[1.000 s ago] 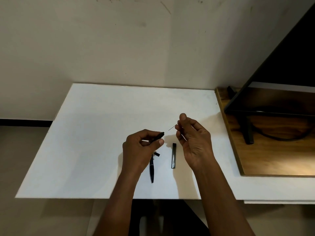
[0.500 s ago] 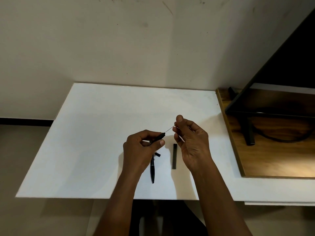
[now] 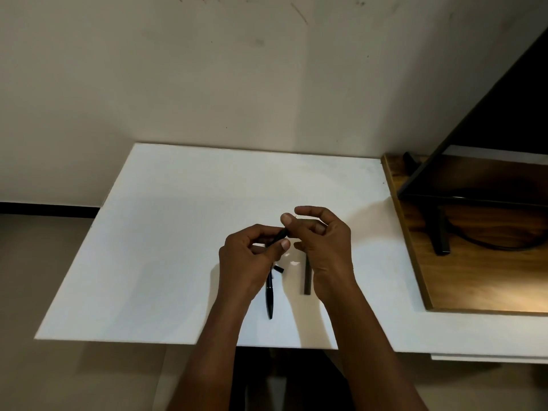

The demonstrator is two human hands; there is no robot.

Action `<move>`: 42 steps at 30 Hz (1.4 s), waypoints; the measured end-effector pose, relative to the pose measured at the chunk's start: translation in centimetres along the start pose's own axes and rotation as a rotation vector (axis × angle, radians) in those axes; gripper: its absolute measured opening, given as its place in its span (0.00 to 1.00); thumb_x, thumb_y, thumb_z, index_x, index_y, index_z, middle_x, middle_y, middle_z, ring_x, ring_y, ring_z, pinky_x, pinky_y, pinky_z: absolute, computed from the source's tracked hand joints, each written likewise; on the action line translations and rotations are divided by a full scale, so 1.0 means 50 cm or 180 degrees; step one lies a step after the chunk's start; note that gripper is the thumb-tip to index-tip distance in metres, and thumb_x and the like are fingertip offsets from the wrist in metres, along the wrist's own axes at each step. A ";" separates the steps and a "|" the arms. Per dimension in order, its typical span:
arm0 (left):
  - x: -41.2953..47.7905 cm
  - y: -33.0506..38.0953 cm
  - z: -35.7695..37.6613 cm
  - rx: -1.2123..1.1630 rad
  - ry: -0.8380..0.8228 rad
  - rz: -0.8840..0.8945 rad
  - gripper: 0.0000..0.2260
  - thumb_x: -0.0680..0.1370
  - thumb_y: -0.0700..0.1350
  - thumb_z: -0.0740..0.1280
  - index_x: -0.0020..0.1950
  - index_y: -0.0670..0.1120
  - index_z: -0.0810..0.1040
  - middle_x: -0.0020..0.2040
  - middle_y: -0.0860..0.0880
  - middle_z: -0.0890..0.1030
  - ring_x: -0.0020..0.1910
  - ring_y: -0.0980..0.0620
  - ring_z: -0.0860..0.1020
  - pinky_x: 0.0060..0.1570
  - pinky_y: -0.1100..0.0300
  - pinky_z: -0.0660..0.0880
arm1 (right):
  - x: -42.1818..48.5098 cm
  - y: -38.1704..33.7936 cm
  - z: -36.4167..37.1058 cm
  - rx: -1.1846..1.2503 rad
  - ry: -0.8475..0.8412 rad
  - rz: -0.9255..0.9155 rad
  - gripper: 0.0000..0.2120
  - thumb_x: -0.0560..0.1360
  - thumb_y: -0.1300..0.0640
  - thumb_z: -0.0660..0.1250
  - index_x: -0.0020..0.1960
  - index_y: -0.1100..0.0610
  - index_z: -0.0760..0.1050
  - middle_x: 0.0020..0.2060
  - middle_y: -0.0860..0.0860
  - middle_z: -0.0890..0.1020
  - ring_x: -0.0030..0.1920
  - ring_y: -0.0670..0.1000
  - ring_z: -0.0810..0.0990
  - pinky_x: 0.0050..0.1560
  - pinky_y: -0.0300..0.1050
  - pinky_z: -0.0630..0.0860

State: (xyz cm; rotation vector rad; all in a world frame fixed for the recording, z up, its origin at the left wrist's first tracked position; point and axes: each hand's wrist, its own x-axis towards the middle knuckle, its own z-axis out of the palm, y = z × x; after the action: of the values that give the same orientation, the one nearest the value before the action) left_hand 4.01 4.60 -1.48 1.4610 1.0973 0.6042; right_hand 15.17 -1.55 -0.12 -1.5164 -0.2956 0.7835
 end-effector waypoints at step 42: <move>0.007 -0.011 -0.030 -0.0691 0.0415 -0.0759 0.08 0.74 0.44 0.75 0.53 0.48 0.85 0.45 0.47 0.87 0.42 0.51 0.84 0.52 0.54 0.78 | -0.011 0.043 -0.005 -0.3528 -0.1040 -0.0316 0.07 0.66 0.54 0.79 0.43 0.50 0.86 0.36 0.44 0.83 0.40 0.48 0.82 0.36 0.39 0.70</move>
State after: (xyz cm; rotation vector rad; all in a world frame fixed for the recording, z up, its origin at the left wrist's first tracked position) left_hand 2.72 5.54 -1.79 1.0982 1.2452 0.6338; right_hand 14.34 -2.35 -2.04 -2.3563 -1.1825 0.8234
